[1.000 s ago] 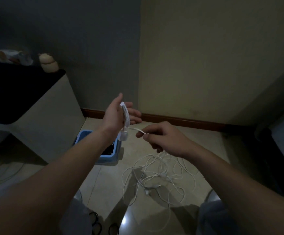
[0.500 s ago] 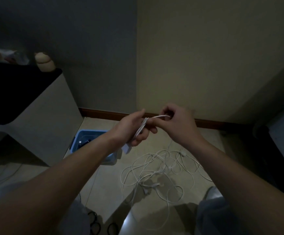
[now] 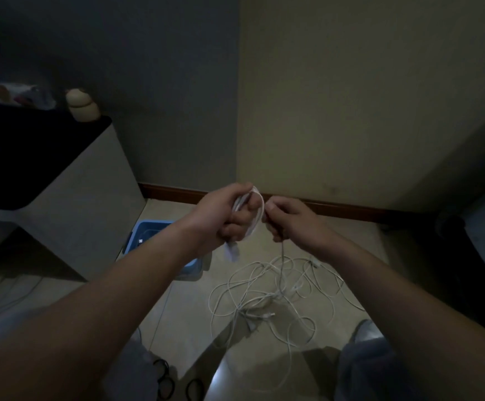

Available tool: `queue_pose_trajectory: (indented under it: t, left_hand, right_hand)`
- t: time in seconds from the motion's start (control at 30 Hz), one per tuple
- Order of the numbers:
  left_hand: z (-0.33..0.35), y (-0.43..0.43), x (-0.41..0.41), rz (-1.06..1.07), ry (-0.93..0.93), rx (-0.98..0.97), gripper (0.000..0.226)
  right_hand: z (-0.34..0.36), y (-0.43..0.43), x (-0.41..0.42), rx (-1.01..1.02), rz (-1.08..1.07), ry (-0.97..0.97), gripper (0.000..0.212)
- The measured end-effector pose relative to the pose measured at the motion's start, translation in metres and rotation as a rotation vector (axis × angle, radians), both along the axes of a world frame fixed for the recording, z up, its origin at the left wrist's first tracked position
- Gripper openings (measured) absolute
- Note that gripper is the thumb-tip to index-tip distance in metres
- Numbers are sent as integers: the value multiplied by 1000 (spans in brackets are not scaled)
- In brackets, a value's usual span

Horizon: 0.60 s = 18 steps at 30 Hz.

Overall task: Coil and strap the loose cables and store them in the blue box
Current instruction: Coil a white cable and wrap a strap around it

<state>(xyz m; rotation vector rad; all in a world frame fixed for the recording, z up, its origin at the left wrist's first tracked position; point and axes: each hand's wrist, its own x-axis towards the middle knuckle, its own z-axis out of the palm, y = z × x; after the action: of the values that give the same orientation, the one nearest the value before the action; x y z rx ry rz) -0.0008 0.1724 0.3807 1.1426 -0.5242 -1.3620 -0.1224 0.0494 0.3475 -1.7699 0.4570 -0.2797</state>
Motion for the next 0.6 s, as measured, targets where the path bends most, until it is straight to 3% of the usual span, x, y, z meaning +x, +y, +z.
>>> queue_pose_trajectory:
  t: [0.13, 0.27, 0.47, 0.6]
  left_hand:
    - [-2, 2, 7, 168, 244, -78, 41]
    - [-5, 5, 19, 334, 297, -133, 42]
    - [-13, 4, 31, 418, 123, -79, 55]
    - [-13, -2, 32, 386, -32, -4, 56]
  right_hand:
    - [-5, 11, 2, -13, 101, 112, 30]
    - [-9, 20, 0, -90, 233, 234, 20]
    - [-7, 20, -2, -214, 230, 304, 30]
    - [-1, 19, -5, -238, 256, 257, 20]
